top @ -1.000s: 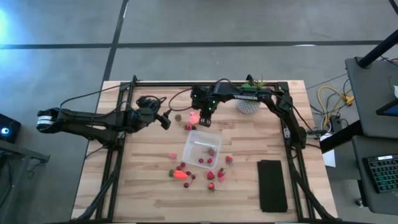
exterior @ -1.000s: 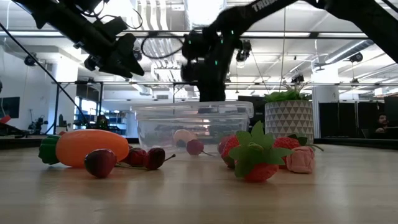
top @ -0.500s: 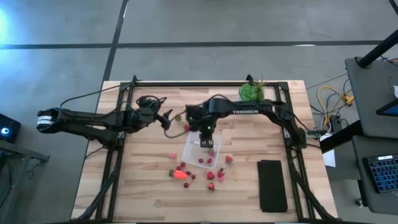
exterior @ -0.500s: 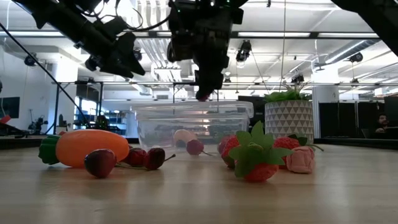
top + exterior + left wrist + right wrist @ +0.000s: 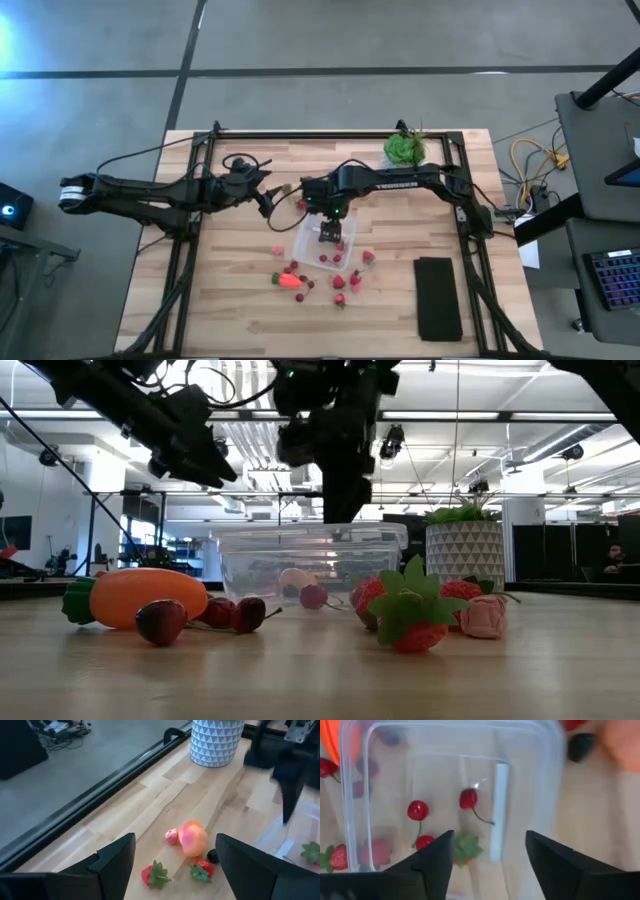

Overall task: Pick and placing Produce into tupperware
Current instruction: Put the red strawberry into the transparent container

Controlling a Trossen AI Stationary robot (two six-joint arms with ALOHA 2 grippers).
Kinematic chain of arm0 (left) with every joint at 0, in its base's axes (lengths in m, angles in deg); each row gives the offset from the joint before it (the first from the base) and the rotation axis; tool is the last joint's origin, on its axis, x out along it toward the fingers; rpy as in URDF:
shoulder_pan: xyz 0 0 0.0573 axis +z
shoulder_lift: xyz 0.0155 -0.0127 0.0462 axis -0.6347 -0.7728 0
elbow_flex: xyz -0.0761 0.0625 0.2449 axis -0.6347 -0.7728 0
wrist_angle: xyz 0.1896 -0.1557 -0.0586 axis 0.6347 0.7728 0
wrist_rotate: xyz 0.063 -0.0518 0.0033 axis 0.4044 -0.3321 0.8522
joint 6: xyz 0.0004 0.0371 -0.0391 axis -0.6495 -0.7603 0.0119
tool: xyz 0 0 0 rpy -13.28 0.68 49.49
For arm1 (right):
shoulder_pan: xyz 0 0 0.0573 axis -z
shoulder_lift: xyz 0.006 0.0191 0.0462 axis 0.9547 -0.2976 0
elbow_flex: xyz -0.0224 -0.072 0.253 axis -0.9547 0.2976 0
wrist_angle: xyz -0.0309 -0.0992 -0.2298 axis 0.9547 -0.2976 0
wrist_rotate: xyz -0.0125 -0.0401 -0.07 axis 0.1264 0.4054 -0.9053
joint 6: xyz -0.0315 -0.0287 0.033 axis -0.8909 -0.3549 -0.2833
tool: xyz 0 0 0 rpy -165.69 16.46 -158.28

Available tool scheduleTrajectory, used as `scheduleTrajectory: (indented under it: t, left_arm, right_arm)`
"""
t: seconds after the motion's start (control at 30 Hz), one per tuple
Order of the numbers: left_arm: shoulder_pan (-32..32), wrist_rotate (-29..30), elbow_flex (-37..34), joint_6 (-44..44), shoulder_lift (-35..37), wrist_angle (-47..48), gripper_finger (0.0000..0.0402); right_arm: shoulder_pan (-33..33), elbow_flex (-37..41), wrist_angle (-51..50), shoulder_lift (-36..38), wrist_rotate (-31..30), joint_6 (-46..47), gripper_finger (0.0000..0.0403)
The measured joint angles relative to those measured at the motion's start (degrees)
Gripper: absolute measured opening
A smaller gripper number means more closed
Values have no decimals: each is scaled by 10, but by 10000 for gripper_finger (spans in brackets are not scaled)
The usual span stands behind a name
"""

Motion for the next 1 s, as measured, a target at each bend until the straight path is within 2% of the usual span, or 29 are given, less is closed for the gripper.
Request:
scheduleTrajectory:
  t: [0.13,0.23,0.37,0.53,0.77,0.9,1.0]
  left_arm:
    - [0,0,0,-12,0,0,262]
    - [0,-1,0,-12,0,0,262]
    - [0,-1,0,-12,0,-1,262]
    - [0,-1,0,-8,0,-1,262]
    - [0,-2,0,-7,0,-3,262]
    - [0,-2,0,-7,0,-4,262]
    - [0,-1,0,-7,-1,-4,262]
  right_arm:
    - [-16,19,-22,55,-61,20,247]
    - [-40,63,-18,111,-101,59,244]
    - [-76,159,-4,185,-115,156,240]
    - [-128,290,73,248,-127,304,242]
    - [-192,418,178,286,-155,492,245]
    - [-223,457,192,290,-172,616,246]
    - [-231,472,217,287,-176,674,247]
